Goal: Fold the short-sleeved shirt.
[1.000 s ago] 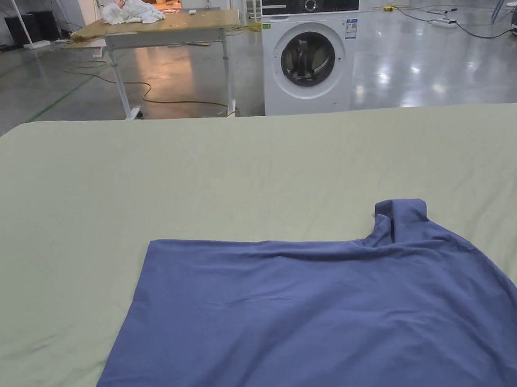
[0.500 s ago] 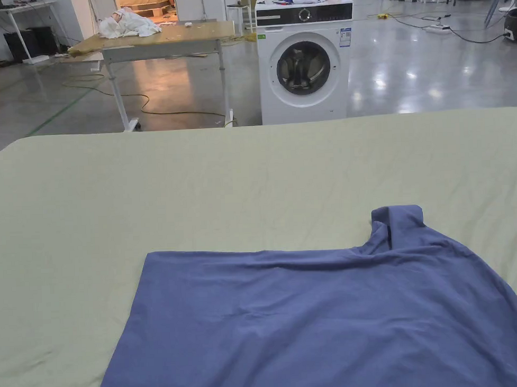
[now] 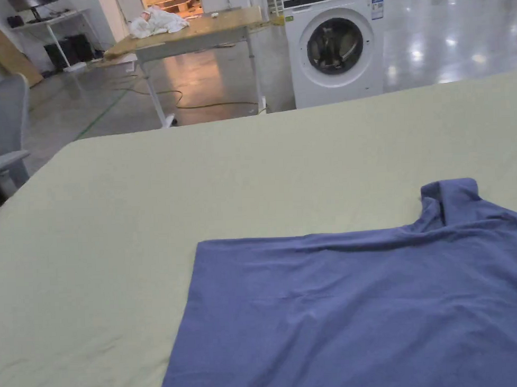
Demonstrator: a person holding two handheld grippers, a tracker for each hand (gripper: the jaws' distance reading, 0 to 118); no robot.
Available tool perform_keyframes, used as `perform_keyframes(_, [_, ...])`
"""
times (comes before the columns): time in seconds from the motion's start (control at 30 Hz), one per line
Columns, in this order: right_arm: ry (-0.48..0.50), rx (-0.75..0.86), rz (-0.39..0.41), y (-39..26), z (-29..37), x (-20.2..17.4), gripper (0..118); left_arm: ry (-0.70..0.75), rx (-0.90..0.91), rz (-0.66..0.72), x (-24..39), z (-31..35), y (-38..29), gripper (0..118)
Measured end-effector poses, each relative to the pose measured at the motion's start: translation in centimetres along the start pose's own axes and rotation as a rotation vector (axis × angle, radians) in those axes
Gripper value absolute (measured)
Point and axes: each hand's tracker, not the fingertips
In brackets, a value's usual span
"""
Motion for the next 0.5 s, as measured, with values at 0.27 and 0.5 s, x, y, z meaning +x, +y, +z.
perform_keyframes(0.27, [0.020, -0.042, -0.073, -0.2, -0.1, 0.0, 0, 0.052, -0.259, 0.100, -4.7, -2.6, -3.2, 53])
perform_keyframes(0.5, [0.040, -0.090, -0.048, -0.1, -0.5, -0.9, 0, 0.008, -0.414, 0.211, -6.1, -5.7, -7.3, 67])
